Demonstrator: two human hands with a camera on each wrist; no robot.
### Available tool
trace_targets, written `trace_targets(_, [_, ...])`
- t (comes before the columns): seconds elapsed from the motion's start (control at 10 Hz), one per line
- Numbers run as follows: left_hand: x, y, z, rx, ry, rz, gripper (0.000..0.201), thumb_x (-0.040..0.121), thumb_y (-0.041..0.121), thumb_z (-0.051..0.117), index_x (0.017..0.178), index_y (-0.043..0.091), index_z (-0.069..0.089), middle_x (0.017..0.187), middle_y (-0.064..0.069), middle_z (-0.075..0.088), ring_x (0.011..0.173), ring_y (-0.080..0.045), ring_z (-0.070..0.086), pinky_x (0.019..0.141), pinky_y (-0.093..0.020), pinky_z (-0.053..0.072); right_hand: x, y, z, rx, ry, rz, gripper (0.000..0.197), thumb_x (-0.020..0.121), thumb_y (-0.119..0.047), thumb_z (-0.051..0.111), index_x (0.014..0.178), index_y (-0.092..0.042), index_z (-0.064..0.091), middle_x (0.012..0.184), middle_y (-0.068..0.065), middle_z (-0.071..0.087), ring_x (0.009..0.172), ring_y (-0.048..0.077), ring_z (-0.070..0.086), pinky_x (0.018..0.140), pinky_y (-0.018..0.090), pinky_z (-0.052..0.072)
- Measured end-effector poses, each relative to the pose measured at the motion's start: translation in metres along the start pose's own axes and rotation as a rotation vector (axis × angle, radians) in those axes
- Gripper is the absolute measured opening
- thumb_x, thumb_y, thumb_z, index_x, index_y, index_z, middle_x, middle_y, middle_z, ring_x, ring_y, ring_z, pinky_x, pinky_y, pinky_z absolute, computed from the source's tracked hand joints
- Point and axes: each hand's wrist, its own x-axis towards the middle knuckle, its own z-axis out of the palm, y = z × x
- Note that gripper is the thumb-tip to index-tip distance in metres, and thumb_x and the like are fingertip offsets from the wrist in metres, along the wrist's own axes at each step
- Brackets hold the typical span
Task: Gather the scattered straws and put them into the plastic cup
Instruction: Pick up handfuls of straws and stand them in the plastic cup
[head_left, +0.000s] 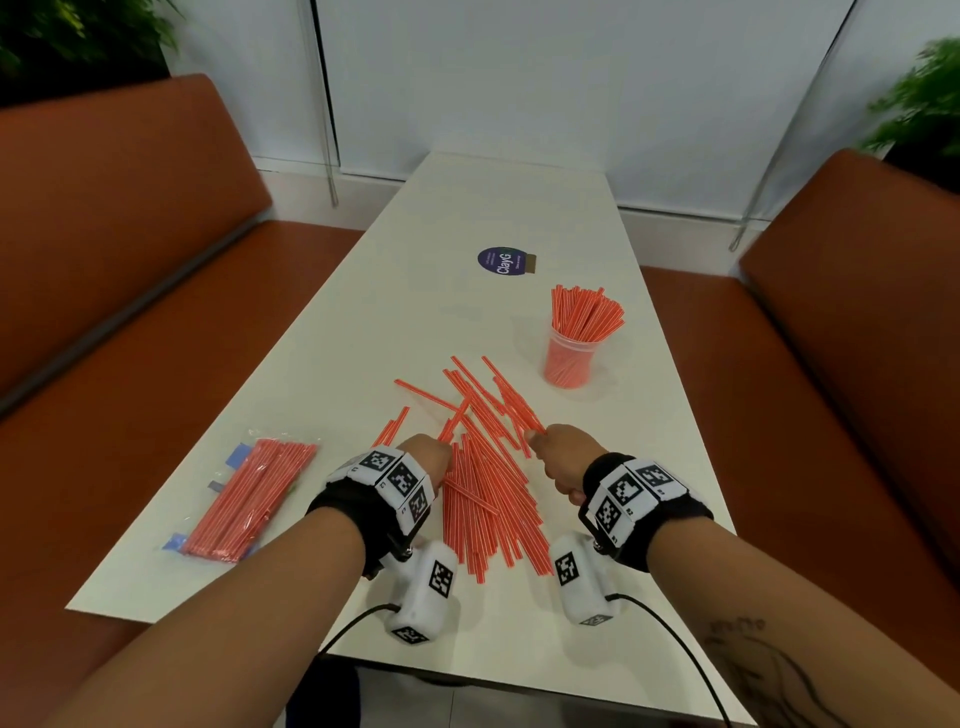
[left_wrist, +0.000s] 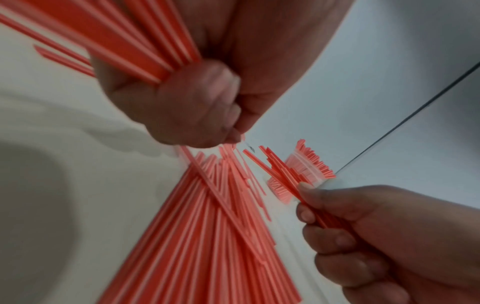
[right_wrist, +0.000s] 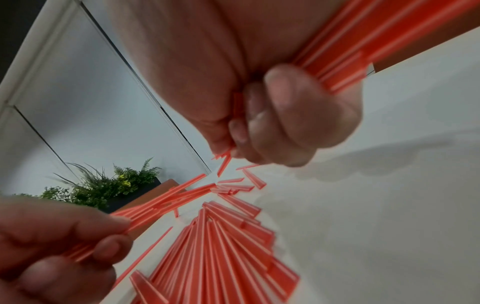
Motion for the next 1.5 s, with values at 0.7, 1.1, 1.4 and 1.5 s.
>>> trace_targets(0.7, [-0.015, 0.011, 0.008, -0.437, -0.091, 0.021, 0.021, 0.094, 0.005, 0.030, 0.077, 0.016, 0.026, 0.046, 0.003, 0.036, 0.024, -0.005, 0.027, 0.037, -0.012, 0.024, 0.008, 0.003, 0.006, 0.297, 0.093, -0.156, 0.034, 0.099, -0.040, 0.031, 0.075, -0.016, 0.034, 0.061, 0.000, 0.029, 0.047, 0.013, 0.022, 0.043, 0.020, 0.021])
trace_targets(1.1, [-0.016, 0.020, 0.022, -0.451, -0.304, 0.151, 0.033, 0.094, 0.013, 0.034, 0.061, 0.016, 0.037, 0.042, 0.006, 0.035, 0.027, -0.007, 0.027, 0.036, -0.008, 0.025, 0.015, 0.003, -0.006, 0.586, 0.265, -0.206, 0.031, 0.098, -0.041, 0.033, 0.084, -0.015, 0.040, 0.059, -0.002, 0.030, 0.047, 0.011, 0.026, 0.042, 0.021, 0.023])
trace_targets(1.4, [-0.014, 0.012, 0.026, -0.318, -0.317, 0.205, 0.024, 0.096, 0.009, 0.033, 0.088, 0.014, 0.055, 0.057, 0.002, 0.040, 0.031, -0.004, 0.030, 0.033, -0.013, 0.024, 0.019, -0.022, -0.027, 0.439, 0.500, -0.440, 0.033, 0.100, -0.035, 0.030, 0.103, -0.008, 0.048, 0.081, -0.002, 0.052, 0.065, 0.009, 0.046, 0.055, 0.023, 0.041])
trace_targets(1.5, [-0.015, 0.011, 0.023, -0.310, -0.313, 0.228, 0.024, 0.096, 0.008, 0.033, 0.086, 0.015, 0.054, 0.059, 0.002, 0.040, 0.034, -0.004, 0.031, 0.034, -0.014, 0.024, 0.025, -0.028, -0.019, 0.441, 0.392, -0.417, 0.028, 0.100, -0.035, 0.032, 0.086, -0.014, 0.045, 0.066, -0.006, 0.045, 0.053, 0.006, 0.037, 0.049, 0.019, 0.029])
